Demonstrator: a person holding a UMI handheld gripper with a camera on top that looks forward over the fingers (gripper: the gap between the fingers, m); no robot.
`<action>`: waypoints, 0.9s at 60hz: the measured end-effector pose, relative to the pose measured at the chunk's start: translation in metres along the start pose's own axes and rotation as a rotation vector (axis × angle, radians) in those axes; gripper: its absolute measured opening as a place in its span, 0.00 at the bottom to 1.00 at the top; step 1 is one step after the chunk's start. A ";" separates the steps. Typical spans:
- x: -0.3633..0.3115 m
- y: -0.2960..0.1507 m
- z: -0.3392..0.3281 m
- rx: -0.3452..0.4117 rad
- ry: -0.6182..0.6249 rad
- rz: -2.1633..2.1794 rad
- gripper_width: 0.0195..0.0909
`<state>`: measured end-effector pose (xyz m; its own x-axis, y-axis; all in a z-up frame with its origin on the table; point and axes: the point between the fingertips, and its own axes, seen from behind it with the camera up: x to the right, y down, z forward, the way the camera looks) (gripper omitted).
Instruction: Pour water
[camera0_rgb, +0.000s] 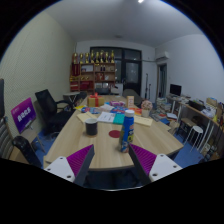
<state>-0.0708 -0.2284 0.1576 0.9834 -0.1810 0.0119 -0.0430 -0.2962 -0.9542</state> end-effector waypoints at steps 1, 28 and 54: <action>0.006 0.000 0.010 0.007 0.003 0.001 0.84; 0.075 0.011 0.230 0.098 -0.048 -0.016 0.85; 0.060 0.030 0.272 0.076 -0.085 -0.007 0.53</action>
<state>0.0344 0.0069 0.0488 0.9952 -0.0981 -0.0042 -0.0262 -0.2248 -0.9741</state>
